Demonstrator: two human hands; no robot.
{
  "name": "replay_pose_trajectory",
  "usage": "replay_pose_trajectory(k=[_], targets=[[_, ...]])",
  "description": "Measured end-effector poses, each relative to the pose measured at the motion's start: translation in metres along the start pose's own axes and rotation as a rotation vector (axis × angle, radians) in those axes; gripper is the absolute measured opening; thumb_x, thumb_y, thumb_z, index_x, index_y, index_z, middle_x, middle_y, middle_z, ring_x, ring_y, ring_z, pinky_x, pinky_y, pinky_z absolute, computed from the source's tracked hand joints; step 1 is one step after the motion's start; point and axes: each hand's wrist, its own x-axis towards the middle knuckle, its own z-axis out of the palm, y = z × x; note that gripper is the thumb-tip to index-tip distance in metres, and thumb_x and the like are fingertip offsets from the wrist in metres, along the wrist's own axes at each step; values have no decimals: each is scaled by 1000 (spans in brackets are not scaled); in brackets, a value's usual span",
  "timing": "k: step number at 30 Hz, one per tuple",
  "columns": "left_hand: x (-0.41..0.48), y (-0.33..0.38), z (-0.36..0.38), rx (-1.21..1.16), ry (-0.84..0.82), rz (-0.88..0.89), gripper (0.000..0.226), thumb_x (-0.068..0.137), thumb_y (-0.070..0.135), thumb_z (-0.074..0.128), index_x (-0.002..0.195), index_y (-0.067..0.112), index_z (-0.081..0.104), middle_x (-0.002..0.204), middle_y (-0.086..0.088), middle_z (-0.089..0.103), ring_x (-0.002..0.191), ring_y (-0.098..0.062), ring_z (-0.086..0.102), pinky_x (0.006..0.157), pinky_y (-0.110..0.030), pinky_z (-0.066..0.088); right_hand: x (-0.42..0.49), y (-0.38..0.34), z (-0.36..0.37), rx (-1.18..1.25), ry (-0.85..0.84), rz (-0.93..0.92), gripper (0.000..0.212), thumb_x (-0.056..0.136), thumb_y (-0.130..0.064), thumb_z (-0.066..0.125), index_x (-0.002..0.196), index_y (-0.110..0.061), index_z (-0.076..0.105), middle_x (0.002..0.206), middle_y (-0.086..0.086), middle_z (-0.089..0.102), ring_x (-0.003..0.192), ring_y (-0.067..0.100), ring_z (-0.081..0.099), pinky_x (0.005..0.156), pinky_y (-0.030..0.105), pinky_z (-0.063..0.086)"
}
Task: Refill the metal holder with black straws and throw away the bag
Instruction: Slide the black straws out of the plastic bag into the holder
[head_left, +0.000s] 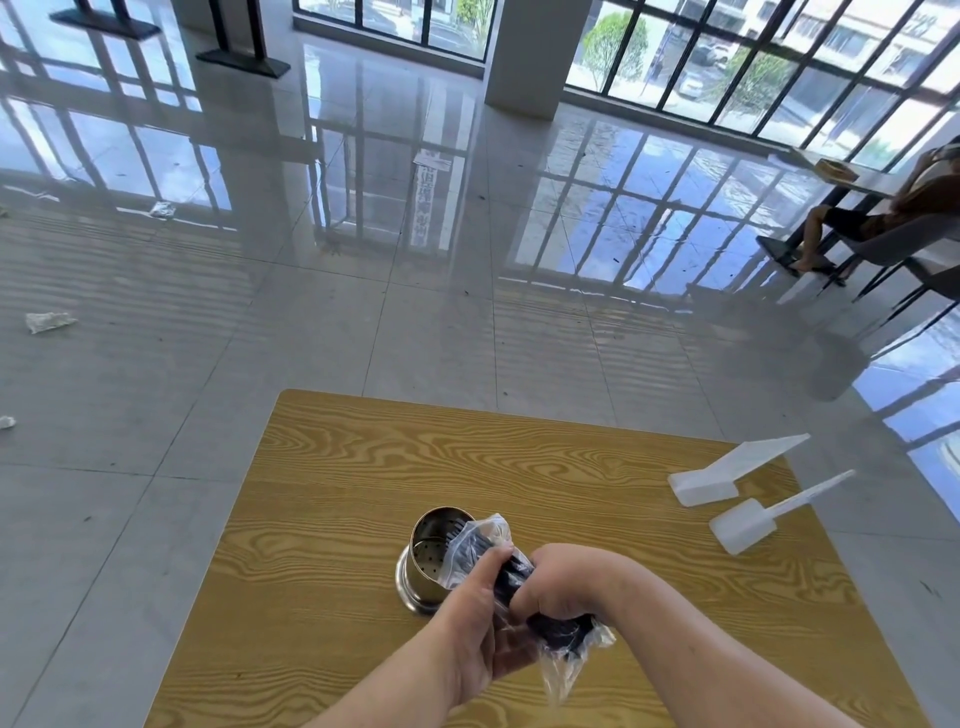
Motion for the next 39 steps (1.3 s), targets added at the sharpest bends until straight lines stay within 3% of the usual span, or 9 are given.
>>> replay_pose_trajectory(k=[5,12,17,21,30,33,35,37,39], targets=[[1,2,0,21,12,-2,67,94,68,65,121,8,80,111,-18,84,105,-35,82,100,-47,62,-2,-1,-3,14,-2,0,39,79,-29,72,114,-11,76,114,13,80,106,31,77,98,47,62],[4,3,1,-2,-15,4,71,90,71,69,120,8,81,111,-19,84,98,-33,84,85,-43,66,-4,-4,-9,15,-19,13,41,81,-33,77,115,-9,76,115,13,79,107,32,77,101,49,61],[3,6,0,-27,-45,7,71,92,67,70,121,3,79,111,-23,83,89,-33,85,58,-37,67,-1,-9,-13,0,-39,37,45,78,-38,77,112,-9,78,110,10,81,95,27,78,92,41,64],[3,7,0,-45,-46,17,71,92,67,69,119,3,80,110,-22,83,85,-30,85,57,-35,66,2,-9,-15,19,-58,57,42,74,-37,78,104,-8,79,91,5,73,70,22,62,63,32,49],[1,5,2,-18,-71,-15,78,91,72,66,123,2,78,111,-23,83,83,-30,83,56,-35,66,5,3,-15,3,-30,45,52,83,-45,80,115,-7,66,99,14,63,64,21,53,56,32,44],[1,4,6,49,-44,20,67,93,68,67,125,9,77,112,-19,84,95,-30,84,79,-45,70,4,15,-13,70,-18,13,56,82,-40,80,123,-4,67,100,10,69,75,23,60,61,32,48],[1,4,9,118,-19,55,58,92,63,71,123,15,80,113,-16,84,103,-31,83,99,-51,64,4,27,-11,170,-35,-44,37,83,-31,78,111,-8,71,96,7,70,71,19,61,62,31,50],[0,4,12,167,-14,87,50,90,57,77,120,17,82,116,-15,84,111,-34,80,104,-55,59,4,42,-7,290,-43,-107,16,83,-21,75,96,-15,71,88,4,72,63,13,61,64,30,51],[1,5,17,207,-21,121,46,88,52,81,119,18,82,117,-14,84,109,-33,81,102,-54,60,7,59,-1,416,-8,-149,19,80,-16,70,98,-13,70,86,4,74,66,18,61,69,34,51]])
